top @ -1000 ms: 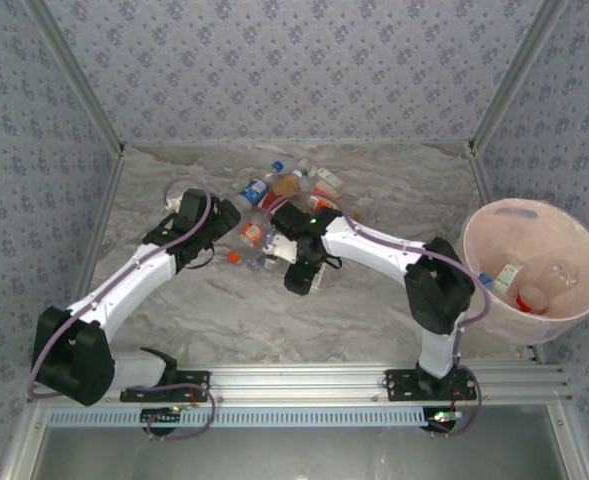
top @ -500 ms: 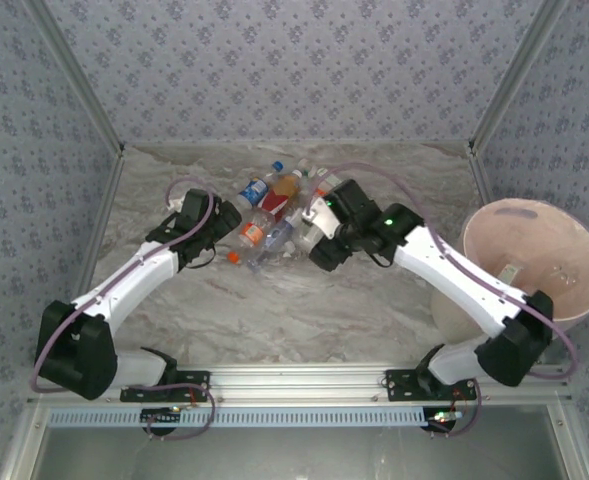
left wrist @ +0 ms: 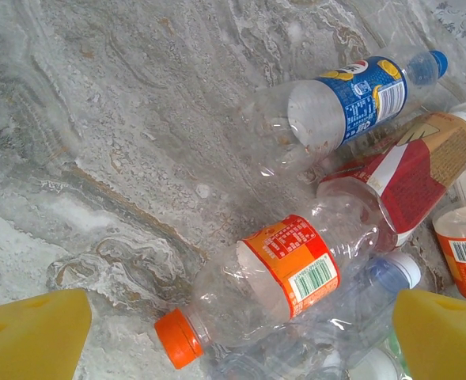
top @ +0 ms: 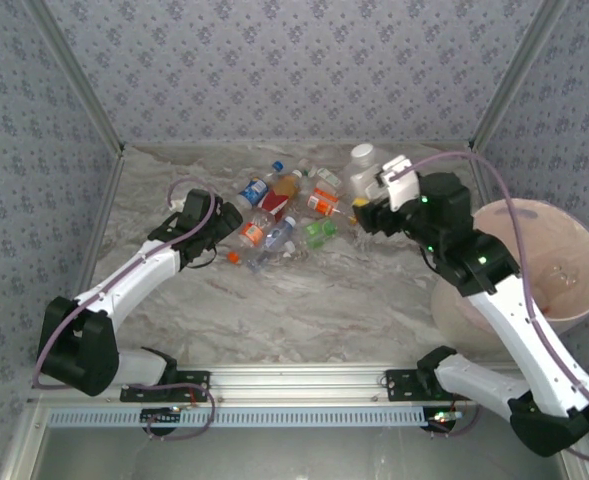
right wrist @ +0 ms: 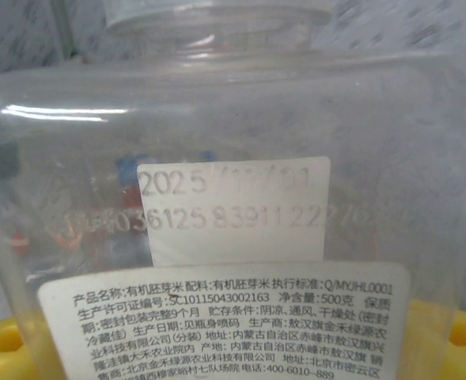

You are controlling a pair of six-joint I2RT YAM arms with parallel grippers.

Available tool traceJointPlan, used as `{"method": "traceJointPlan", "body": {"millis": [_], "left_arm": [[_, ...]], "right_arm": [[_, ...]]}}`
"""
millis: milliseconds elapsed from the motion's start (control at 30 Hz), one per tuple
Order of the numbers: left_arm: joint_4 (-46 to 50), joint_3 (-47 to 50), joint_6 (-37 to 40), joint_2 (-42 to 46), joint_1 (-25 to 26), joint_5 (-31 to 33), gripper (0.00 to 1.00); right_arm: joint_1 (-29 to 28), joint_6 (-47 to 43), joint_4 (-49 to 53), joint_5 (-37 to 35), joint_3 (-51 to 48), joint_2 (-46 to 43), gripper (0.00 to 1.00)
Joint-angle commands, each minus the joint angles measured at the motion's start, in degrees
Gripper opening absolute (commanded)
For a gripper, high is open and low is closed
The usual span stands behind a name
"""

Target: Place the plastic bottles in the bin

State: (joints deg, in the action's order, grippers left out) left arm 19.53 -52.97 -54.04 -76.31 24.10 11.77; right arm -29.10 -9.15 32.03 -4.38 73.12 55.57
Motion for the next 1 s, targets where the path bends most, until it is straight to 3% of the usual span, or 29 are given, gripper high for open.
{"method": "traceJointPlan", "body": {"millis": [0, 267, 533, 700, 967], "left_arm": [[-0.5, -0.3, 1.0, -0.7, -0.4, -0.7, 0.98], [-0.7, -0.3, 0.9, -1.2, -0.4, -1.2, 0.98], [-1.1, -0.2, 0.9, -1.4, -0.5, -1.4, 0.98], [-2.1, -1.0, 0.8, -2.9, -0.7, -2.4, 0.98], [-1.3, -4.4, 1.9, -6.2, -0.8, -4.7, 0.98]], "right_arm": [[3.0, 2.3, -4.4, -3.4, 1.1, -2.3, 0.56], [8.0, 5.4, -7.2, -20.6, 1.1, -6.1, 0.57], [13.1, 7.4, 4.7, -40.4, 3.5, -8.8, 0.57], [19.5, 9.6, 8.7, -41.6, 0.6, -13.0, 0.58], [33.1, 13.3, 25.3, -41.1, 1.3, -13.7, 0.61]]}}
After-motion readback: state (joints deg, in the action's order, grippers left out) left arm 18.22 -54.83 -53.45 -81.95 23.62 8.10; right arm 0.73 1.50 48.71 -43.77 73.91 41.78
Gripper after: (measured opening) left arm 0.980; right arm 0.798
